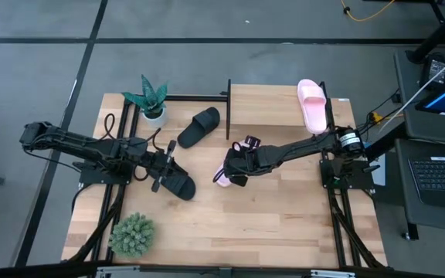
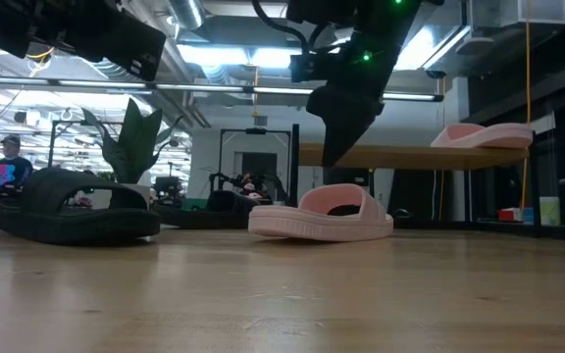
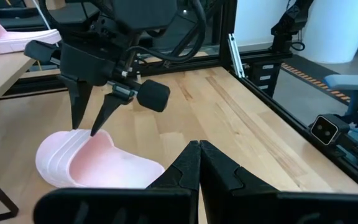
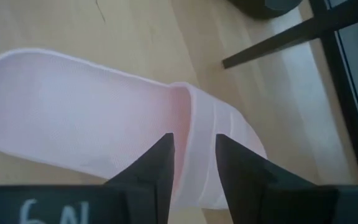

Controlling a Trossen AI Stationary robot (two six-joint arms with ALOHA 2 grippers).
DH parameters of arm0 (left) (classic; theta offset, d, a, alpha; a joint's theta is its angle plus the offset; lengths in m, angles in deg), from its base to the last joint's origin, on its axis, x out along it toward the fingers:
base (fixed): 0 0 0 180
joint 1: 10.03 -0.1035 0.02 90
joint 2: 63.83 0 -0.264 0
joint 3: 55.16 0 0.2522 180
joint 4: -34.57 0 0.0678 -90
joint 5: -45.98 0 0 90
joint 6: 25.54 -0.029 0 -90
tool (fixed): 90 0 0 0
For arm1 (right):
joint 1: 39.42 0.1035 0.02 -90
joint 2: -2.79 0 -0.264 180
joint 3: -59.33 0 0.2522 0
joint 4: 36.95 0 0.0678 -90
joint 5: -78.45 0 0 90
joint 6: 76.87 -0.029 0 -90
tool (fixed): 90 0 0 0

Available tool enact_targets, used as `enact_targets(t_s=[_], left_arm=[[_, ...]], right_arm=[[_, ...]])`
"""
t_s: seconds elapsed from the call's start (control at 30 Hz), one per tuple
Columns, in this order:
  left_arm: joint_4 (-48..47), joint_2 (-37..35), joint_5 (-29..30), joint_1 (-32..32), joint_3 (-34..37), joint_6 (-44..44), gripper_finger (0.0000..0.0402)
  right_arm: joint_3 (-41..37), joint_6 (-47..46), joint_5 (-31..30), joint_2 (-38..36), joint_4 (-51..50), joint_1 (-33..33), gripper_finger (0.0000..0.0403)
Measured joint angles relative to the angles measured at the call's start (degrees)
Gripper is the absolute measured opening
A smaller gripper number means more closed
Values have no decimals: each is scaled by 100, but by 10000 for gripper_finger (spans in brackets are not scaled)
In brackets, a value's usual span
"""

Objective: Pick and place slides into the shelf
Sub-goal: Put the pink slide on the shelf

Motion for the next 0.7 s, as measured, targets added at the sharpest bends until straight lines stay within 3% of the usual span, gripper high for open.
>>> enact_targets(t_s=[0.47,0.7], left_arm=[[0,0,0,2,0,2,0],[0,0,0,2,0,0,0]], right_arm=[[-4,-29,229,0,-34,2,121],[-4,-159,257,0,-5,-19,167]])
